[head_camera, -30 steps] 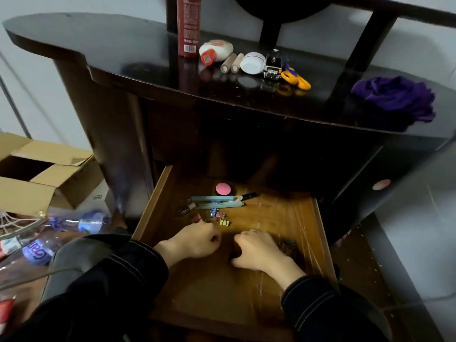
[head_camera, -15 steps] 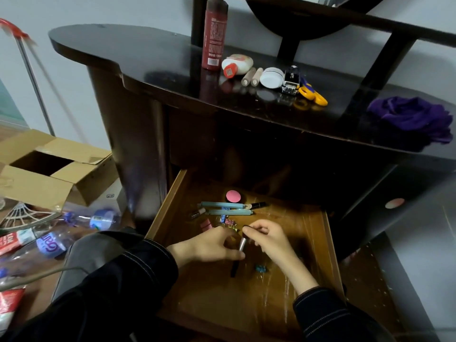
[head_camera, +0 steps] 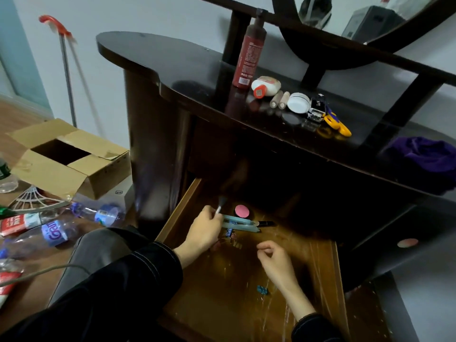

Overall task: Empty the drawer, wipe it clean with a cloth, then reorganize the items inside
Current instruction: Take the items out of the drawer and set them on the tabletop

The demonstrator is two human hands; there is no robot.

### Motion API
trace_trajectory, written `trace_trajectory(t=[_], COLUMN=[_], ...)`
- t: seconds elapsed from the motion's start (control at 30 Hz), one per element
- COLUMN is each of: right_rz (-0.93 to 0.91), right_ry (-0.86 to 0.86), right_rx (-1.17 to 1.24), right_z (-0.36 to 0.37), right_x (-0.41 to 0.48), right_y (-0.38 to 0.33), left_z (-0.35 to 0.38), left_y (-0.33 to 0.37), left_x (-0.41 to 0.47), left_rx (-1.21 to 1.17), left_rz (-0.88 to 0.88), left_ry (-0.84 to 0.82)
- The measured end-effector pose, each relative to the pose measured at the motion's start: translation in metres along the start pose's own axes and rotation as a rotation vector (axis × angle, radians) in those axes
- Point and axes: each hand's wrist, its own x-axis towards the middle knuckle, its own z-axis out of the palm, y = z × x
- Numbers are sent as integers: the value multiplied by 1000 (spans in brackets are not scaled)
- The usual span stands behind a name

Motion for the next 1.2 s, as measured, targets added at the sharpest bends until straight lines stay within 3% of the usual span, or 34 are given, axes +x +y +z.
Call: trace_trajectory(t=[0.17, 0.27, 0.53, 0.77, 0.97, 1.2], right_rz=[-226, -323, -286, -158, -221, -176], right_ry=[63, 43, -24, 8, 75, -58], right_rx=[-437, -579, -763, -619, -479, -408], right_z=[13, 28, 37, 8, 5, 33], right_x=[42, 67, 73, 59, 53, 90], right_y=[-21, -37, -33, -13, -27, -60], left_z=[-2, -5, -12, -10, -11, -16], left_y=[-2, 0, 5, 9, 13, 10], left_x=[6, 9, 9, 6, 5, 6], left_rx=[-130, -147, -227, -236, -267, -350], left_rz=[-82, -94, -151, -148, -149, -175], left_ry=[74, 87, 74, 42, 62, 113])
